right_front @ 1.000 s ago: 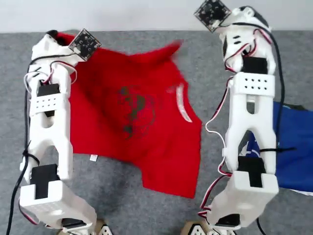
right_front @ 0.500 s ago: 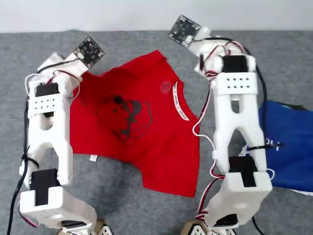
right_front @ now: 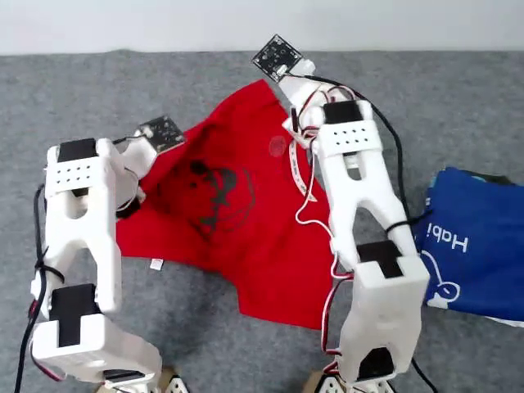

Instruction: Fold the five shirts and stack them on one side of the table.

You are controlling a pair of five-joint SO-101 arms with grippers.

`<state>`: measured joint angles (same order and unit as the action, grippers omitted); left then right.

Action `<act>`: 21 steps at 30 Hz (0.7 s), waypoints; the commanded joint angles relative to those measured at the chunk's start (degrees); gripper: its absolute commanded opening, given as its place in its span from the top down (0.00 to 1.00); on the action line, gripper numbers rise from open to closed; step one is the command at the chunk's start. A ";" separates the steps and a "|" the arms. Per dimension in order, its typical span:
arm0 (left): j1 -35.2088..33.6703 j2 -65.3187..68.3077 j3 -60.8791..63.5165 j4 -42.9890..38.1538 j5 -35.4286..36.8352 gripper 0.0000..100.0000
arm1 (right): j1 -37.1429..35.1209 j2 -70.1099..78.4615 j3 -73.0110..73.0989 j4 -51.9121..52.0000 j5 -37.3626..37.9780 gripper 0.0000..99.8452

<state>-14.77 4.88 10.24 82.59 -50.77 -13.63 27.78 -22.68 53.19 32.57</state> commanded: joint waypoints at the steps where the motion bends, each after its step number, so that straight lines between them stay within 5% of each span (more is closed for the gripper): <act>1: -0.35 -2.90 -2.15 1.49 -0.44 1.00 | -1.89 2.86 -3.69 -4.26 -3.87 0.99; 14: 0.09 -2.81 1.98 1.14 -0.44 1.00 | -5.23 19.12 -3.78 -17.36 -4.13 0.99; 21: 0.09 -3.16 2.24 1.14 -0.53 1.00 | -4.62 17.45 -3.78 -3.65 0.35 0.99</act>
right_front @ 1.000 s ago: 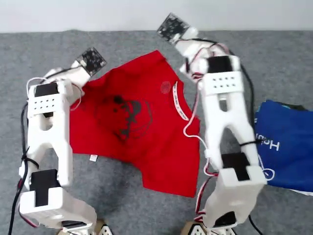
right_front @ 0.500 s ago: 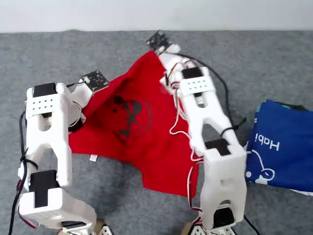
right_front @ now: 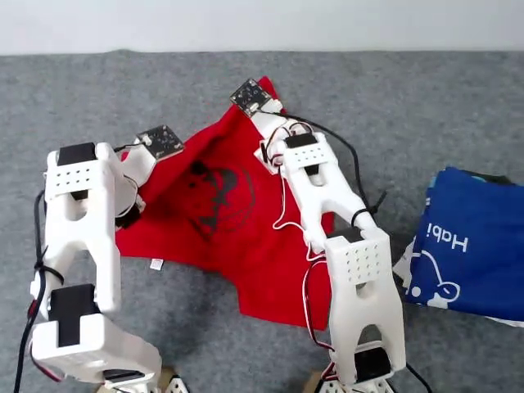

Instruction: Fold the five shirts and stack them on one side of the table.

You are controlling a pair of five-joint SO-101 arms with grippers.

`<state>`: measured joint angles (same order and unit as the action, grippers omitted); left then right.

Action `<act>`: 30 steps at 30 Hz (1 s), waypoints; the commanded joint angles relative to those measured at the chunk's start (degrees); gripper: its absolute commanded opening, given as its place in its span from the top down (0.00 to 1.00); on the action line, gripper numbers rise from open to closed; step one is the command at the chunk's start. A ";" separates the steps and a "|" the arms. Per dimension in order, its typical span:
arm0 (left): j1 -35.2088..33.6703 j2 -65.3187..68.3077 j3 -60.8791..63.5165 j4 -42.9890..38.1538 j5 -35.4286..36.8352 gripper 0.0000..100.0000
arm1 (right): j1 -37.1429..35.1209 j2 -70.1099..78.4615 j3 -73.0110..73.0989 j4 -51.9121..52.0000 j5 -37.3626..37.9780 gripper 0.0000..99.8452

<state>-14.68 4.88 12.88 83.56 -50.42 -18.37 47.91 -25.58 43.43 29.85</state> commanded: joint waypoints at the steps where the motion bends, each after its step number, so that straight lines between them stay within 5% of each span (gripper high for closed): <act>1: 0.00 -3.25 -0.48 0.18 -0.97 1.00 | 0.04 -4.09 -0.88 8.75 4.22 0.99; 19: 0.00 -3.25 -0.57 0.09 -1.14 1.00 | -0.84 -13.85 -0.62 59.47 5.80 0.99; 30: 0.09 -3.25 -0.57 0.18 -1.14 1.00 | -1.71 -28.97 0.00 52.79 5.45 0.99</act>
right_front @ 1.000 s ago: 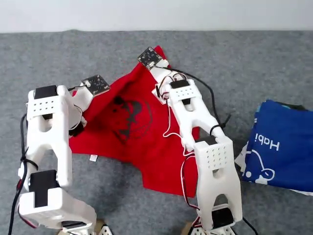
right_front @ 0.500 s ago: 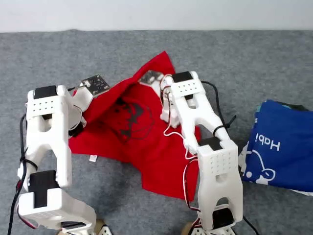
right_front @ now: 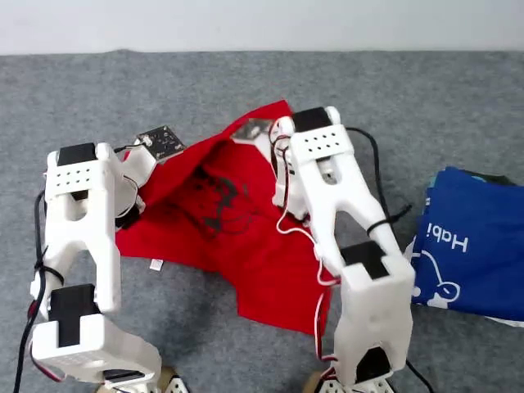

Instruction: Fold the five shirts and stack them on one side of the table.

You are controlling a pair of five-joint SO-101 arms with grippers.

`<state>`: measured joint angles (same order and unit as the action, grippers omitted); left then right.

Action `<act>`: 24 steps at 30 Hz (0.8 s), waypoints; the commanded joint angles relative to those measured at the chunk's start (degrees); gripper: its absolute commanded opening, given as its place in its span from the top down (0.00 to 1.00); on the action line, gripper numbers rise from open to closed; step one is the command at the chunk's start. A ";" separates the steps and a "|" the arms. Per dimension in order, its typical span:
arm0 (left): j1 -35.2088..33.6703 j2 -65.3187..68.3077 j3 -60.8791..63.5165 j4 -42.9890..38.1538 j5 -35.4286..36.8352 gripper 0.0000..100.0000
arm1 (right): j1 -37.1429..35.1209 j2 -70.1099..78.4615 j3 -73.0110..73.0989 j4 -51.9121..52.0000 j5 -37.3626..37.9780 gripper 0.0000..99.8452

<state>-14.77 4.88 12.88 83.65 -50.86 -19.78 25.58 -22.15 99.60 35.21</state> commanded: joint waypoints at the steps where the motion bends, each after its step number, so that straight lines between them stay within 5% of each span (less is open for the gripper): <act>1: 0.18 -3.25 -0.57 0.09 -0.70 1.00 | -0.31 -7.34 -3.78 -6.29 0.09 0.99; 14: 0.18 -3.34 -0.57 0.62 -0.62 1.00 | -0.57 14.20 -3.96 -49.27 0.09 0.99; 19: 0.18 -3.34 -0.57 1.41 -0.62 1.00 | -0.48 20.18 -4.13 -47.78 0.44 0.99; 24: -0.18 -3.34 -0.57 1.76 -0.62 1.00 | -0.57 16.22 -7.03 -33.10 0.53 0.99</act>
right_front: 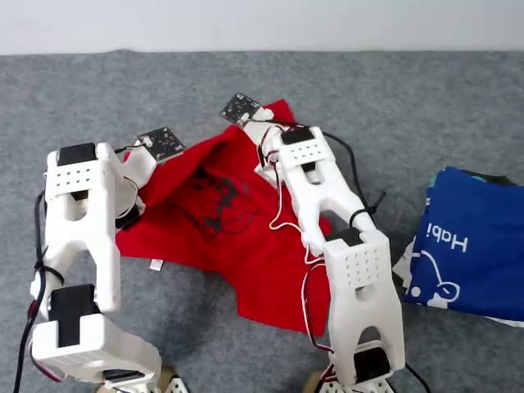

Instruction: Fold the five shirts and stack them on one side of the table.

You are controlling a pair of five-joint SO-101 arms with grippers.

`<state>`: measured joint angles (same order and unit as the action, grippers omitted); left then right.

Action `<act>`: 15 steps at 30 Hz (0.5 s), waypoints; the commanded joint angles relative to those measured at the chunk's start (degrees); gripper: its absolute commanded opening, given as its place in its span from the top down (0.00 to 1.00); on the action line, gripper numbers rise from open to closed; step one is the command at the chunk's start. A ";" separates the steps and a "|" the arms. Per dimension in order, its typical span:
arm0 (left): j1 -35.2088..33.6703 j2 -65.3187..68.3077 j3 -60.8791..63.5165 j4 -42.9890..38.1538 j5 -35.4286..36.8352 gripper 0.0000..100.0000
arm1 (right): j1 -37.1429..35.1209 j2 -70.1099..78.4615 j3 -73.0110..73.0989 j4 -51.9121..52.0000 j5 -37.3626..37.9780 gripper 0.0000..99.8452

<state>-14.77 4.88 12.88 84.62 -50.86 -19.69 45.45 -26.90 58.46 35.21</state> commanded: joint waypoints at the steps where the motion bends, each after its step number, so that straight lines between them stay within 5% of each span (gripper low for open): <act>1: -0.09 -3.34 -0.57 0.62 -0.62 1.00 | -0.75 -4.35 -2.29 11.38 0.53 0.99; 15: 0.88 -3.34 -0.66 -0.88 -0.70 1.00 | -0.66 -6.90 -4.13 44.00 0.26 0.99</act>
<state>-14.59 4.88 12.88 84.62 -50.86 -20.48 43.43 -27.60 99.16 35.21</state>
